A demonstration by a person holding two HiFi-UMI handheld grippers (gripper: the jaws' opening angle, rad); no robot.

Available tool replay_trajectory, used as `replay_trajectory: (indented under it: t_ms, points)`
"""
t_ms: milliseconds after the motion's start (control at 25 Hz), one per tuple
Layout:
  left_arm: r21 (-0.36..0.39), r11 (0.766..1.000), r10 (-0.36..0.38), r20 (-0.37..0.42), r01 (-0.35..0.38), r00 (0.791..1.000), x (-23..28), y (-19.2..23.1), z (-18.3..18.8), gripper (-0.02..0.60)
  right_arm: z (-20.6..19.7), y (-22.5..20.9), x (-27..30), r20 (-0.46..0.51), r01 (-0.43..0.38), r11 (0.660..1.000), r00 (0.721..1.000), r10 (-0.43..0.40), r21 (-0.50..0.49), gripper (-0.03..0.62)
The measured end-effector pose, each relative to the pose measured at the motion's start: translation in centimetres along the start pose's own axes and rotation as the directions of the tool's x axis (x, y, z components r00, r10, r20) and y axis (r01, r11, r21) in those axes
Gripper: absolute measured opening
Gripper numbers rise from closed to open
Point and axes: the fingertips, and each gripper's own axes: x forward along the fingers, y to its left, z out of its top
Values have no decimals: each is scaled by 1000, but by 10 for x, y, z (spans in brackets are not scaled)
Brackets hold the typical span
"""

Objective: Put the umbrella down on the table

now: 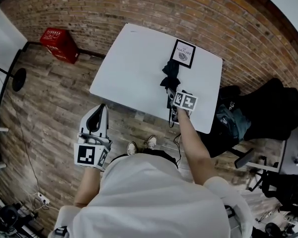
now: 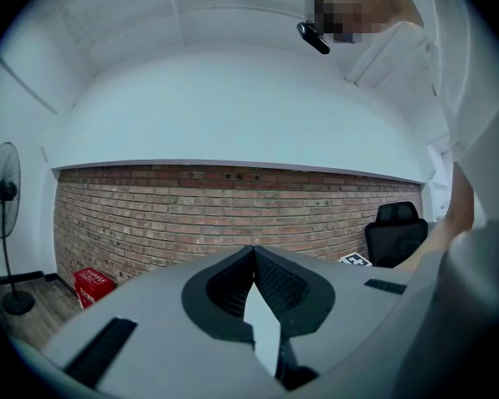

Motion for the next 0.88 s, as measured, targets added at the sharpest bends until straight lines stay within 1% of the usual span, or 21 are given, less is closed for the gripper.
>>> replay_trajectory:
  t_ms: [240, 360, 480, 560, 600, 640, 880]
  points:
    - [-6, 1000, -23, 5, 23, 1000, 0, -1, -2, 23, 3, -6, -18, 47, 24, 1000, 999, -25, 8, 339]
    - [-7, 999, -32, 12, 32, 999, -1, -2, -1, 23, 5, -13, -27, 67, 44, 999, 997, -44, 2, 288]
    - [-7, 999, -37, 11, 37, 999, -3, -2, -1, 23, -1, -19, -36, 69, 60, 998, 996, -60, 2, 177]
    - [-5, 999, -38, 12, 38, 999, -5, -1, 0, 23, -5, -23, -41, 67, 80, 997, 995, -80, 4, 79]
    - [-4, 999, -38, 13, 38, 999, -5, 0, 1, 23, -6, -24, -43, 69, 88, 996, 994, -88, 7, 45]
    - [-3, 999, -39, 12, 39, 999, -5, 1, 1, 23, -8, -25, -45, 72, 90, 996, 993, -90, 13, 28]
    - [-5, 999, -54, 6, 54, 999, -4, -3, -1, 23, -9, -27, -56, 97, 69, 997, 993, -71, 30, 20]
